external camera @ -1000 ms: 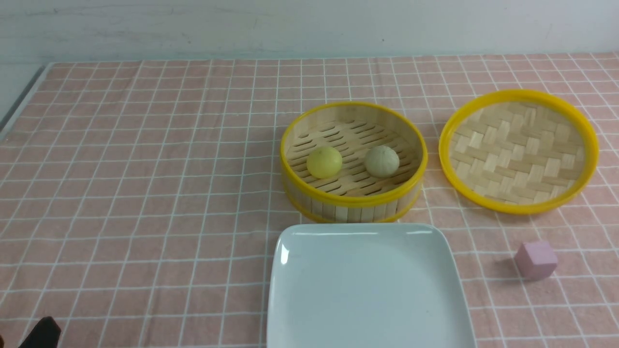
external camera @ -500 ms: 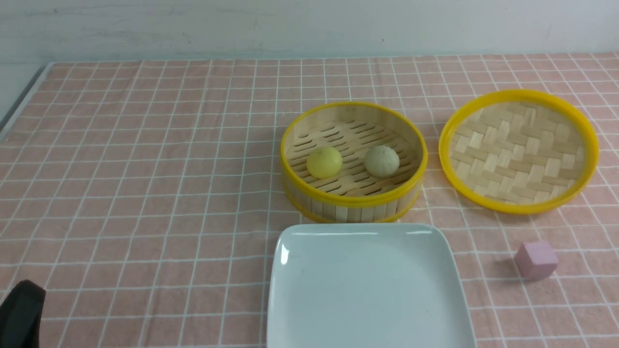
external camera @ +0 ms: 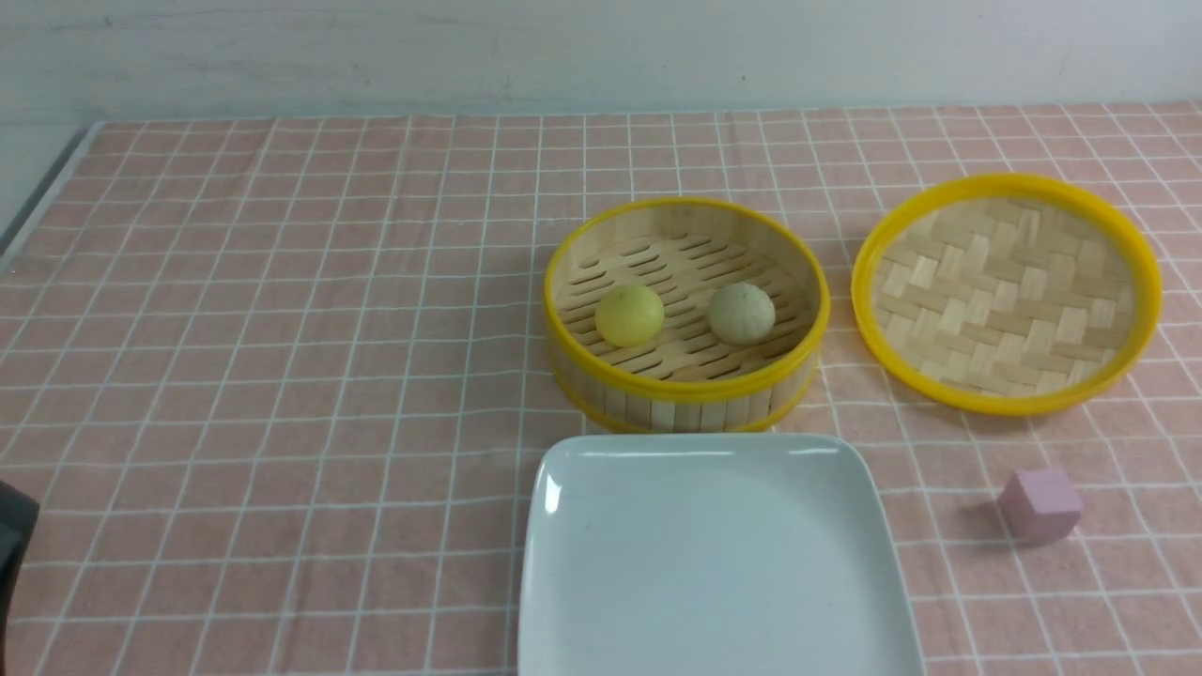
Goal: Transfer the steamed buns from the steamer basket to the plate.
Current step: Use the right arm to grab the steamed stuffed bun that is closest to it
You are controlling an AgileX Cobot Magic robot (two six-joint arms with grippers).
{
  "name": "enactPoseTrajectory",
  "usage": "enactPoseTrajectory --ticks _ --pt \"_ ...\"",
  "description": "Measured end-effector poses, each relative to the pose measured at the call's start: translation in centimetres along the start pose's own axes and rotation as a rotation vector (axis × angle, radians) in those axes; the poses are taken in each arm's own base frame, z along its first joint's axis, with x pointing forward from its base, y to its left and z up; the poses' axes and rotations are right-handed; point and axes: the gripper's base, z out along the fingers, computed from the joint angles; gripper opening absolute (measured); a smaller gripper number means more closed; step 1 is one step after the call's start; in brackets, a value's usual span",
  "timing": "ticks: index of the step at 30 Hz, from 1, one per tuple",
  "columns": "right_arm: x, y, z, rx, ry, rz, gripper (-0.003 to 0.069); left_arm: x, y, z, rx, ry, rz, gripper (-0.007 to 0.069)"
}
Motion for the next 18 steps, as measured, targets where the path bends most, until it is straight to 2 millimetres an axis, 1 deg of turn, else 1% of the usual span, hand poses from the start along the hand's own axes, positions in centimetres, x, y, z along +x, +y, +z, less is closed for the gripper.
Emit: enactPoseTrajectory --ticks 1,2,3,4,5,6,7,9,10,11,13,14,15,16,18 --pt "-0.5 0.0 1.0 -0.027 0.043 -0.009 0.0374 -0.6 -0.4 0.1 0.001 0.017 0.041 0.0494" --pt "-0.7 0.0 1.1 -0.032 0.045 -0.012 0.0372 -0.8 -0.6 0.0 0.004 0.019 0.049 0.0494" --pt "-1.5 0.0 2.8 -0.080 0.103 -0.037 0.0361 -1.8 -1.1 0.2 0.006 0.041 0.118 0.0494" --pt "-2.0 0.0 3.3 -0.095 0.111 -0.051 0.0359 -2.2 -1.4 0.3 0.009 0.047 0.142 0.0494" --pt "-2.5 0.0 4.3 -0.120 0.130 -0.078 0.0358 -2.9 -1.9 0.4 0.016 0.056 0.171 0.0494" --pt "-2.6 -0.1 4.7 -0.129 0.143 -0.089 0.0357 -3.0 -1.9 0.5 0.017 0.058 0.175 0.0494" --pt "-3.4 -0.2 6.1 -0.167 0.167 -0.133 0.0357 -3.7 -2.4 0.7 0.026 0.065 0.193 0.0494" --pt "-4.6 -0.2 8.0 -0.227 0.191 -0.175 0.0357 -4.5 -2.9 0.9 0.039 0.066 0.196 0.0494" --pt "-5.3 -0.2 9.5 -0.275 0.210 -0.184 0.0357 -4.8 -3.1 1.2 0.047 0.073 0.191 0.0494" --pt "-5.3 -0.3 10.3 -0.296 0.234 -0.179 0.0357 -4.9 -3.2 1.2 0.049 0.073 0.191 0.0494" --pt "-6.3 -0.4 12.3 -0.359 0.267 -0.166 0.0357 -4.9 -3.3 1.5 0.057 0.092 0.187 0.0494" --pt "-6.8 -0.5 14.6 -0.424 0.315 -0.149 0.0357 -4.8 -3.3 1.7 0.061 0.109 0.188 0.0494" --pt "-6.8 -0.8 16.4 -0.470 0.363 -0.139 0.0356 -4.7 -3.3 1.9 0.064 0.127 0.193 0.0494" --pt "-7.1 -0.8 16.7 -0.476 0.362 -0.142 0.0356 -4.6 -3.3 1.9 0.065 0.131 0.193 0.0494" --pt "-7.2 -1.6 20.7 -0.548 0.452 -0.126 0.0356 -4.5 -3.4 2.0 0.076 0.142 0.210 0.0494"
